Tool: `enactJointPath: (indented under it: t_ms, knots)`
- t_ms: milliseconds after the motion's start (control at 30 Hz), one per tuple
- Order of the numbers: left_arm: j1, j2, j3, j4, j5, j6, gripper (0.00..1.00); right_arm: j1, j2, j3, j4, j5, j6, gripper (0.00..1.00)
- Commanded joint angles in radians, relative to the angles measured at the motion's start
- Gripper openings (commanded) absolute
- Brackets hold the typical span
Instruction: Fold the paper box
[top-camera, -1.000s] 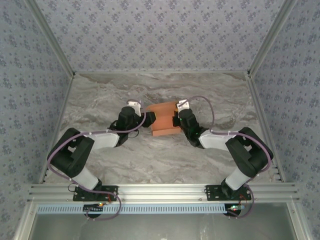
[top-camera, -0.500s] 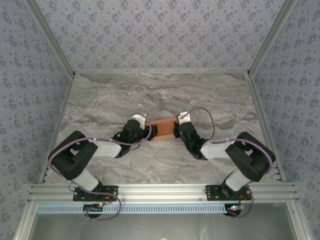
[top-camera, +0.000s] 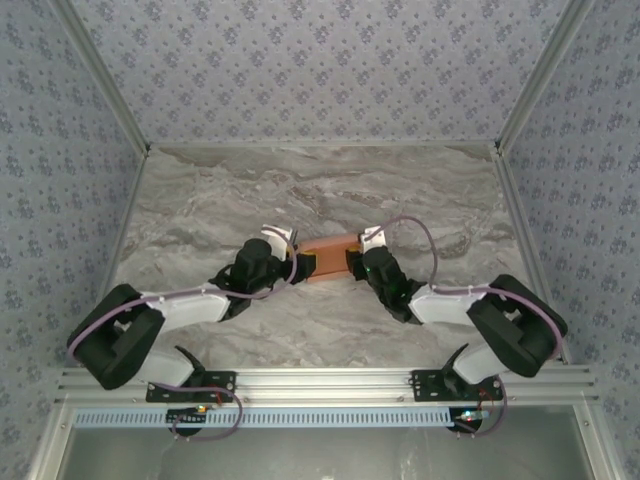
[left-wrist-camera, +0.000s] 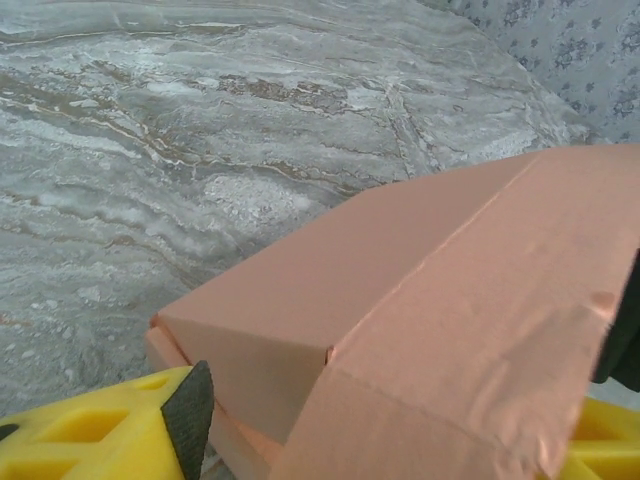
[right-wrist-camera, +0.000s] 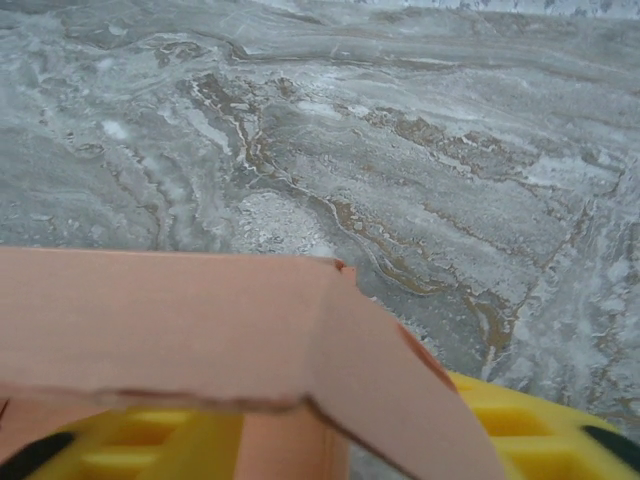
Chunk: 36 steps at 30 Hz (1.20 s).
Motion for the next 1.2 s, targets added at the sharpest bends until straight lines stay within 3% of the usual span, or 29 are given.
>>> enactJointPath:
  t_ms: [0,67,200,300,400,467,633,867,1000,1167]
  knots:
    - [-0.006,-0.085,-0.024,-0.073,-0.002,-0.005,0.67,-0.017,-0.104,-0.017,-0.107,-0.053,0.020,0.55]
    - [-0.006,-0.152,-0.040,-0.119,-0.032,0.011,0.68,-0.026,-0.170,-0.038,-0.145,-0.081,0.014,0.58]
    - [-0.005,-0.337,-0.101,-0.194,-0.202,0.021,0.70,-0.029,-0.328,-0.057,-0.267,-0.114,-0.057,0.61]
    - [0.005,-0.464,-0.099,-0.283,-0.321,0.012,0.77,-0.041,-0.451,-0.044,-0.368,-0.128,-0.086,0.64]
    - [0.051,-0.486,-0.028,-0.363,-0.332,0.005,0.86,-0.096,-0.552,-0.004,-0.451,-0.187,-0.078,0.69]
    - [0.097,-0.428,0.048,-0.402,-0.270,0.008,0.92,-0.177,-0.555,0.049,-0.490,-0.285,-0.058,0.71]
    - [0.200,-0.147,0.333,-0.577,-0.091,0.026,0.95,-0.389,-0.337,0.293,-0.636,-0.539,0.056,0.75]
    - [0.202,0.123,0.482,-0.510,0.091,0.043,0.88,-0.416,-0.021,0.586,-0.825,-0.713,0.019,0.77]
    - [0.195,0.190,0.456,-0.453,0.167,0.053,0.82,-0.399,0.071,0.652,-0.916,-0.687,-0.065,0.77]
    - [0.173,0.229,0.372,-0.407,0.138,0.093,0.77,-0.390,0.194,0.699,-1.035,-0.666,-0.155,0.76]
